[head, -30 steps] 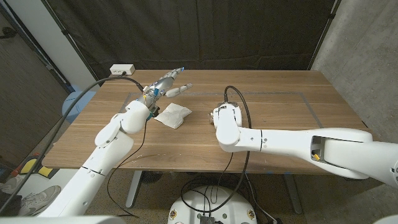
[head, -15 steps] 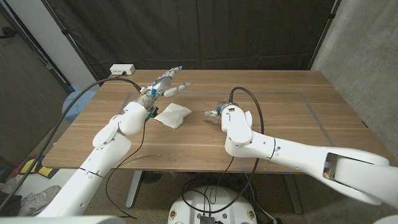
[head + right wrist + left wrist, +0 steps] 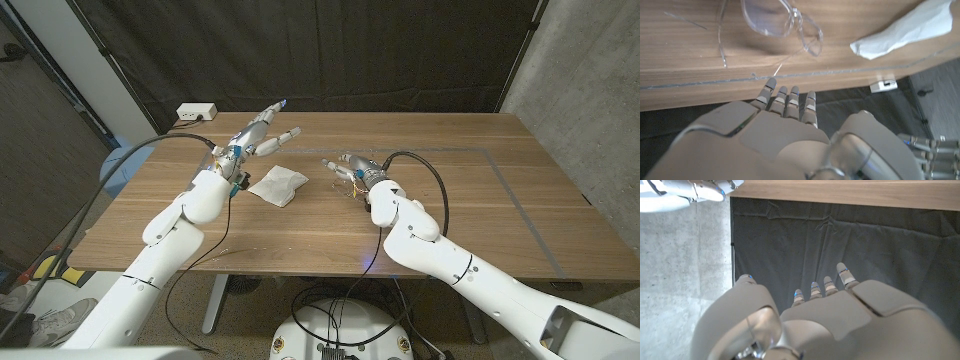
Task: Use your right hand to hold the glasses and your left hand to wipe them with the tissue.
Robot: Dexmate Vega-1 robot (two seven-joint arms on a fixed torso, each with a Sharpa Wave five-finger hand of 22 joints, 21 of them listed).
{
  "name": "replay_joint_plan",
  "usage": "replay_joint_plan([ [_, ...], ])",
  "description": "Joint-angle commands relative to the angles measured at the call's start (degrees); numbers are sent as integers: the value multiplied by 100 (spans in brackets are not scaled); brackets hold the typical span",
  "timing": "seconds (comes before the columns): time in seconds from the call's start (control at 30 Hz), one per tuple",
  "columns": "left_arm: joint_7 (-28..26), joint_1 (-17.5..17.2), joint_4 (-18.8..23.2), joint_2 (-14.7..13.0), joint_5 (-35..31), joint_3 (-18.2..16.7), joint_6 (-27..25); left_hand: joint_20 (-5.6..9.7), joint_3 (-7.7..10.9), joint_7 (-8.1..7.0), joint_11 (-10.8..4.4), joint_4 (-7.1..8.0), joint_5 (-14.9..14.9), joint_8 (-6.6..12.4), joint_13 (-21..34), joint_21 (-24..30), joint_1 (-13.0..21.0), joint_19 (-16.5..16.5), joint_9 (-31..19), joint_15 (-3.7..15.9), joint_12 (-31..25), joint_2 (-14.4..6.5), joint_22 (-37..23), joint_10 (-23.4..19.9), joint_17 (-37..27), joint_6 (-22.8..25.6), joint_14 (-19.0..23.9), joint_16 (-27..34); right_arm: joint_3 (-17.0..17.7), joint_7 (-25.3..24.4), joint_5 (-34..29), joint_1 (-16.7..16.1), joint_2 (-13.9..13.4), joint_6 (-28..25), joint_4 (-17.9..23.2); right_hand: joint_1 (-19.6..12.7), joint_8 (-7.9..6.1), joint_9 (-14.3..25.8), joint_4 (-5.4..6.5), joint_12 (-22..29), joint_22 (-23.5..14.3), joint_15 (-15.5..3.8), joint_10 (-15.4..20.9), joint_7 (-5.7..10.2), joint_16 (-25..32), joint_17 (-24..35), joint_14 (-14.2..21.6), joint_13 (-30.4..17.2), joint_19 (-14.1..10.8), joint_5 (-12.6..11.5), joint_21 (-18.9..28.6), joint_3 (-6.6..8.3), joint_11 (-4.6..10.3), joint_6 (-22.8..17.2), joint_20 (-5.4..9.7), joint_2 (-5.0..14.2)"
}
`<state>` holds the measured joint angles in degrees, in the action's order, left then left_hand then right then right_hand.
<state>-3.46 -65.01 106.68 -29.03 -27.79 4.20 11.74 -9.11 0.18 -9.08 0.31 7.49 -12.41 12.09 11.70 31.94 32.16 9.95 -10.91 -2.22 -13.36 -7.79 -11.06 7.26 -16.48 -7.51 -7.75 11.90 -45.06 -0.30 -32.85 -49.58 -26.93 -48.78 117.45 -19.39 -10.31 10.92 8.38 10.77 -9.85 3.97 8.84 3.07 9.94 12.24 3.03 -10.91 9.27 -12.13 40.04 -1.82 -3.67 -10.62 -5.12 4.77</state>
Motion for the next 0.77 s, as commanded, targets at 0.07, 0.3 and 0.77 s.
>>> replay_joint_plan([
  [0.07,-305,34,-680,-54,565,-207,876,65,-26,-17,-15,-9,34,36,7,38,-33,510,-14,36,-40,36,-9,-64,0,83,52,51,928,-3299,968,-821,303,2366,-610,56,-77,6,-39,56,-17,-129,63,-1,54,-48,9,-4,25,5,-55,-50,23,-98,71,-12],
  [0.3,-267,56,-861,-98,706,-284,1036,63,-29,-11,-17,-13,35,36,2,29,-36,513,-13,43,-36,36,-8,-73,19,109,57,46,1010,-3716,1075,-881,466,2615,-775,-38,-123,3,-118,108,-16,-59,157,-31,63,-110,11,6,-19,-16,-105,7,6,-222,95,60],
  [0.77,-93,127,-1112,-31,888,-310,859,71,-31,13,-6,-19,37,10,-7,-4,-43,561,-10,43,-12,26,-6,-51,57,96,22,20,1042,-4400,1065,-825,627,3145,-1300,-287,-223,0,-316,255,-19,-207,551,-33,151,-194,281,19,-120,-4,-256,170,60,-664,131,208],
])
